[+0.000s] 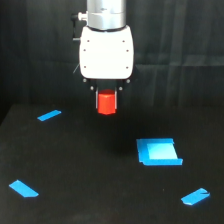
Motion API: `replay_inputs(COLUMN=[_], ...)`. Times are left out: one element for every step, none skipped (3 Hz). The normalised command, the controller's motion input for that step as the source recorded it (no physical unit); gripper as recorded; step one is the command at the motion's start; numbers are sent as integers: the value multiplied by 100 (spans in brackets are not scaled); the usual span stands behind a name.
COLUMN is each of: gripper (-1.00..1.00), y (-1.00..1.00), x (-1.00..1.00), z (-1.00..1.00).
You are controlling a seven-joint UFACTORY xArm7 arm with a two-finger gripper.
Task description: Pick up the red object from the table
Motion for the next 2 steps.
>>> replay_inputs(gripper=[-100,-96], y=[3,12], x=[10,6], z=[-7,0])
